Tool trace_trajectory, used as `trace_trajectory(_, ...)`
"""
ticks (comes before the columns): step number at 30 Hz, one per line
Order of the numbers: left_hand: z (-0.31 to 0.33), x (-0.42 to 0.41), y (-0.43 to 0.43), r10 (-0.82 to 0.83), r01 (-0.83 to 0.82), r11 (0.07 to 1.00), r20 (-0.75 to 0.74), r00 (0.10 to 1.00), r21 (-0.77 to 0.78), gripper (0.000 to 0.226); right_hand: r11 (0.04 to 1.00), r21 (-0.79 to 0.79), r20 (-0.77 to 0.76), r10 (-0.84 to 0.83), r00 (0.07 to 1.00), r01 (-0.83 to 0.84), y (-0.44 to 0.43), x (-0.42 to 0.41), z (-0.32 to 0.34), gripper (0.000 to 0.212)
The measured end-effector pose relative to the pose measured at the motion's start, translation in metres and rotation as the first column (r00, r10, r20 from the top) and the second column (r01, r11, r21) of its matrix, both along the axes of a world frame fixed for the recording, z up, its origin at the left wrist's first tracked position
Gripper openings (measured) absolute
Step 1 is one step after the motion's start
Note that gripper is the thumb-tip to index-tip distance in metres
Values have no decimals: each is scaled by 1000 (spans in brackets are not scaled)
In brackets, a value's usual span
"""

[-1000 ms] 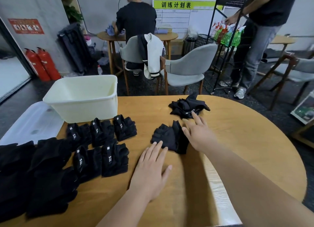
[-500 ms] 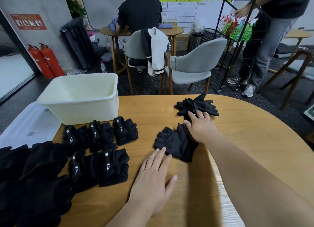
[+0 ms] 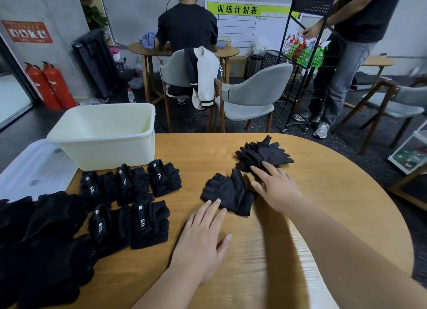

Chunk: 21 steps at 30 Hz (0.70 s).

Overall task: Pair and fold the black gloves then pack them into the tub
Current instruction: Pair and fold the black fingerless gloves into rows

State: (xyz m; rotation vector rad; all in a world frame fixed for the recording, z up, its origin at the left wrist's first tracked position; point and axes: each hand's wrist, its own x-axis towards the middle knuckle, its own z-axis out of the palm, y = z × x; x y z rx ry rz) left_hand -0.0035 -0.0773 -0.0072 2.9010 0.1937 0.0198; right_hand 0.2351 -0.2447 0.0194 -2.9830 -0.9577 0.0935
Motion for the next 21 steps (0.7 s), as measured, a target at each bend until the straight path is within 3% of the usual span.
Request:
trace_trajectory(11,-4,4,3,-76,77,996,-26,997,38,70,993,57,-78,-99,992,104,22,16,4,74)
trace_trajectory(14,-6,5,4,-64,64,998,-19,998,23,69,949,280,136,-190,972,146,22,20,5,64)
trace_trajectory(17,-6,4,4,-34,34,999,0,999,15,69,886,463,432,-222,874,-4,14,10,14,53)
trace_trajectory(19,-8,4,3,3,-3,1000,5,1000,7,68,885,435,541,-112,834,-164,5,-1,13,48)
trace_trajectory(21,-9,3,2,44,-44,999,11,999,-1,67,894,356,546,38,837,-273,-4,-15,3,43)
